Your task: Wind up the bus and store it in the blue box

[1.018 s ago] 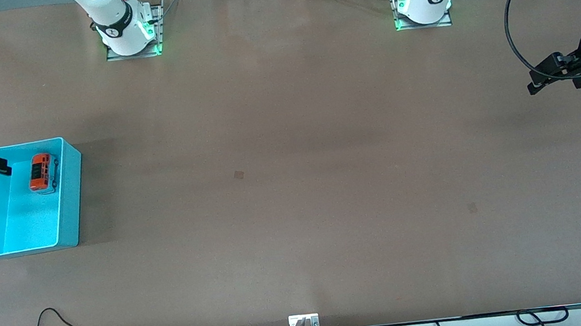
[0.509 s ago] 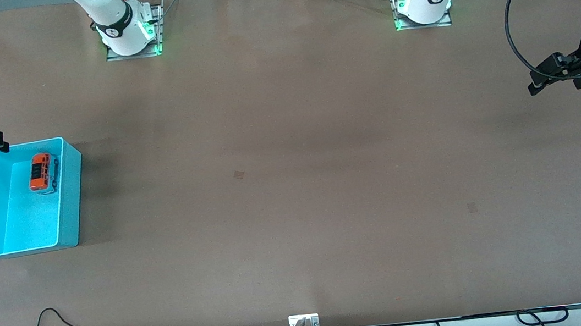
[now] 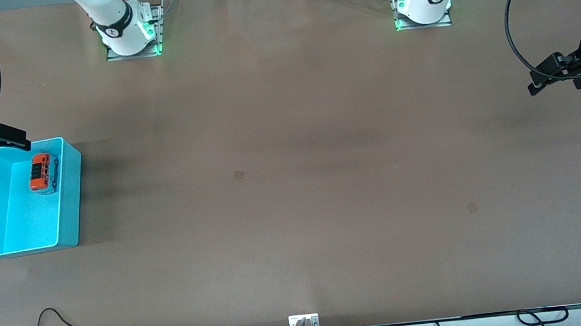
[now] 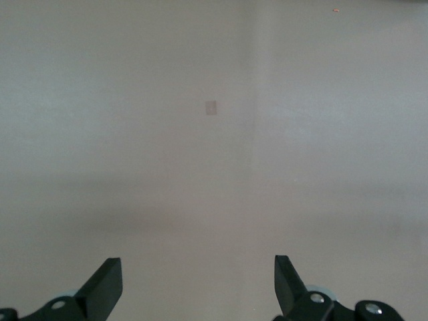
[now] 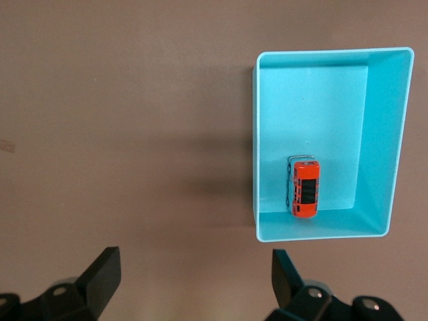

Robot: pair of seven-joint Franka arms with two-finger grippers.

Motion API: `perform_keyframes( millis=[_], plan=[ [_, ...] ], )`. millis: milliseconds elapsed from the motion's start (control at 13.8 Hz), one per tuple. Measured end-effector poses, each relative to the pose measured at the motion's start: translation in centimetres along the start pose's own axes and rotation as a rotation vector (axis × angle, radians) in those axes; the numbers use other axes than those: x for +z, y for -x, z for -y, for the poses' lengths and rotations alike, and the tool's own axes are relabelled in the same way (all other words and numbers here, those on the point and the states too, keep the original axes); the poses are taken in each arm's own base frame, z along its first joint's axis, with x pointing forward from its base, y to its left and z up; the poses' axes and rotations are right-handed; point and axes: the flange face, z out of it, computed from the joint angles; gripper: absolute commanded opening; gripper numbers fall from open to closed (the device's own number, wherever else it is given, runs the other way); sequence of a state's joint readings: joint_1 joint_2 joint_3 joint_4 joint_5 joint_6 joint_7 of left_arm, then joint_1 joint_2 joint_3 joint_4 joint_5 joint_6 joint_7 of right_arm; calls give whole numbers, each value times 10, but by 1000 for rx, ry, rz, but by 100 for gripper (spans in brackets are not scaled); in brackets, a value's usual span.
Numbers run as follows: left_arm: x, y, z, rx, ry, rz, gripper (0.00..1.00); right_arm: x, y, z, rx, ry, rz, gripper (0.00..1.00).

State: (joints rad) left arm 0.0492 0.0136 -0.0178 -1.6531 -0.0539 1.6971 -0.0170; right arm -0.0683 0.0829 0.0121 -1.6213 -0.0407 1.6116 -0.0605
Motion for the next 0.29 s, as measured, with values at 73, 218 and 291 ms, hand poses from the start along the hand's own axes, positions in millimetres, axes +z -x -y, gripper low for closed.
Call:
perform_keyframes(
  millis=[73,218,291],
  plan=[
    [0,0,0,0,0,0,100,-2,0,-1,1,0,-3,100],
    [0,0,0,0,0,0,100,-3,0,-1,2,-1,-7,100],
    [0,0,0,0,0,0,100,-3,0,-1,2,-1,-7,100]
  ],
)
